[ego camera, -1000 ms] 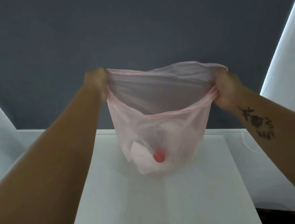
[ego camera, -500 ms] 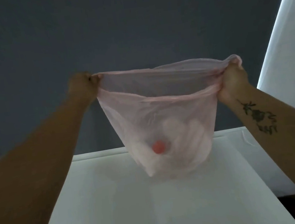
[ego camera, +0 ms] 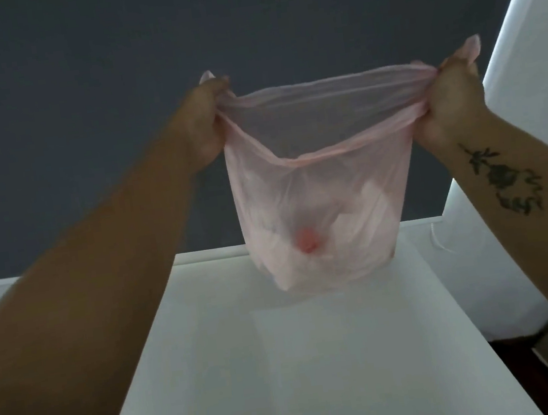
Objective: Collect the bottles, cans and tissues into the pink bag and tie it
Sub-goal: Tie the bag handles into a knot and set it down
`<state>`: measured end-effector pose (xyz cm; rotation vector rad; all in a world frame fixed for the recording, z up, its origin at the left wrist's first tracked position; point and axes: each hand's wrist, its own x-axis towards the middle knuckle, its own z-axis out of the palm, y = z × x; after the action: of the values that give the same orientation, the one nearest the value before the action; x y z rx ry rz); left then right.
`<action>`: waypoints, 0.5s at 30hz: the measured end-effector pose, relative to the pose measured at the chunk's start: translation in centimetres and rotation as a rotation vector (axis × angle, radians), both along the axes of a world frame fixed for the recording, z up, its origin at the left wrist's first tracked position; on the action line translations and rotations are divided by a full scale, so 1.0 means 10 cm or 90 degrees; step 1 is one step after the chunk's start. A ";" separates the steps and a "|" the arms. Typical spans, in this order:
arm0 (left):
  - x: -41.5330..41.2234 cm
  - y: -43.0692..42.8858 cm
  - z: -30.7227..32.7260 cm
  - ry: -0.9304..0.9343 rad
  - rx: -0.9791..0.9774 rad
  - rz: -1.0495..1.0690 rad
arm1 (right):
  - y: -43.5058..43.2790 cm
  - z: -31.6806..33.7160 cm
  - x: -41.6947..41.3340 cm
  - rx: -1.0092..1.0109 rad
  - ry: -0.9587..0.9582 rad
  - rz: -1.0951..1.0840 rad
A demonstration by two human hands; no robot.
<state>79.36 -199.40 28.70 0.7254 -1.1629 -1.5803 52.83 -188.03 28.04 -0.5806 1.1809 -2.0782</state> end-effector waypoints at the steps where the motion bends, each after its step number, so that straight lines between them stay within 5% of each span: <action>1: 0.03 0.04 -0.06 -0.025 -0.024 0.011 | 0.00 -0.06 0.03 -0.022 -0.034 0.008; 5: 0.26 0.15 -0.46 -0.185 -0.145 0.109 | -0.09 -0.31 0.19 -0.047 -0.164 -0.035; 9: 0.46 0.27 -0.86 -0.353 -0.206 0.258 | -0.25 -0.57 0.39 0.078 -0.070 0.026; 12: 0.49 0.31 -1.05 -0.276 -0.086 0.353 | -0.29 -0.75 0.56 0.108 -0.013 0.105; 15: 0.46 0.39 -1.07 -0.088 0.041 0.221 | -0.28 -0.86 0.67 0.051 -0.031 0.126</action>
<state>83.99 -195.51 17.99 1.0331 -1.0234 -1.2956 59.55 -190.84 19.41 -0.5818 1.1254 -1.8599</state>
